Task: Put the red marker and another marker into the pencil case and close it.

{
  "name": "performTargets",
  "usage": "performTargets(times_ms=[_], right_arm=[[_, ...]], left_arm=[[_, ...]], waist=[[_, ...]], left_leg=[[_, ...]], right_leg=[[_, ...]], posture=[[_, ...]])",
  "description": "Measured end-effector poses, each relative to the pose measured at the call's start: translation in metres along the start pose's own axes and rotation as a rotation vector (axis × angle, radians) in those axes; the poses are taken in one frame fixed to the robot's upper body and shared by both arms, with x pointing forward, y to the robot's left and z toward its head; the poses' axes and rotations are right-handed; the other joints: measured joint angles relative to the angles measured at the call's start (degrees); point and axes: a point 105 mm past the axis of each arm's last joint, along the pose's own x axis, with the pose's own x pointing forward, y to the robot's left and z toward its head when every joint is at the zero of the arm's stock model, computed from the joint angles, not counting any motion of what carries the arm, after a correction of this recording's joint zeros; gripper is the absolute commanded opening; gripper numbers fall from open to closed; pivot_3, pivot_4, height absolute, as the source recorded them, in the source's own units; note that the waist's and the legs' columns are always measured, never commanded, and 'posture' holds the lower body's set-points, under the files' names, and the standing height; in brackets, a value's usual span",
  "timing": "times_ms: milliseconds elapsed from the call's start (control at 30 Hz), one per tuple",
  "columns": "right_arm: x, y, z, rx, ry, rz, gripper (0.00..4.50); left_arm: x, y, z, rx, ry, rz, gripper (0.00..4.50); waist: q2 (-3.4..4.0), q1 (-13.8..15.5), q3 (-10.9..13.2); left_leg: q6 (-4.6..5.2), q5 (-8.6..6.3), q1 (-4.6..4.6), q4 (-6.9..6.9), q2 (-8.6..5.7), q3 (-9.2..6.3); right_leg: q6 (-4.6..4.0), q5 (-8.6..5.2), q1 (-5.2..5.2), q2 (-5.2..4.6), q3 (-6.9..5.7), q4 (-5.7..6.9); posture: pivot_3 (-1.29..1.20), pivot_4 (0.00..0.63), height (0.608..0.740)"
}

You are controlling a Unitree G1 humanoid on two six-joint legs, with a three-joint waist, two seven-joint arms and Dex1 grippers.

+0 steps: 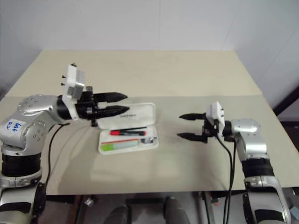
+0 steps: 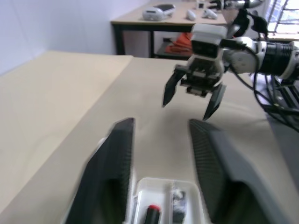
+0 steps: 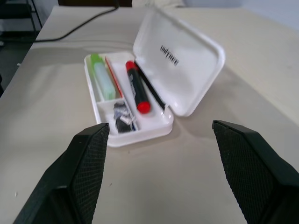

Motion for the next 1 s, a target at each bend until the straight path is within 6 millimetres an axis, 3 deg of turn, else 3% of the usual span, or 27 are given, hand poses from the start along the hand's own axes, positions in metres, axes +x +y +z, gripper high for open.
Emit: performTargets(times_ms=[100, 467, 700, 1000], right_arm=[[-0.003, -0.005, 0.007, 0.002, -0.034, -0.014, 4.5], [0.002, -0.008, 0.008, 0.017, -0.061, 0.008, 4.5], [-0.001, -0.007, 0.006, 0.02, -0.055, 0.003, 4.5], [-0.008, -0.001, 0.003, 0.024, -0.038, -0.021, 4.5]], left_arm=[[-0.019, 0.009, -0.003, 0.021, 0.017, 0.033, 0.04], [-0.073, 0.061, -0.031, 0.004, 0.108, 0.192, 0.04], [-0.081, 0.085, -0.057, -0.041, 0.174, 0.216, 0.04], [-0.06, 0.08, -0.101, -0.21, 0.208, 0.136, 0.04]], waist=[[0.0, 0.1, 0.0], [0.02, 0.3, 0.0], [0.02, 0.3, 0.0], [0.02, 0.3, 0.0]], left_leg=[[0.0, 0.0, -0.01, 0.0, 0.0, 0.01], [0.01, -0.01, -0.03, -0.02, -0.01, 0.03], [0.01, -0.01, -0.05, -0.03, -0.01, 0.04], [0.02, -0.01, -0.09, -0.03, -0.01, 0.03]], right_leg=[[0.0, 0.0, 0.0, -0.01, 0.0, -0.04], [0.0, 0.0, 0.0, -0.01, -0.02, -0.03], [0.0, 0.0, -0.03, -0.01, -0.04, -0.01], [0.01, 0.0, -0.07, -0.01, -0.04, 0.02]], posture=[[0.0, 0.15, 0.74], [0.0, 0.15, 0.74], [0.0, 0.15, 0.74], [0.0, 0.15, 0.74]])
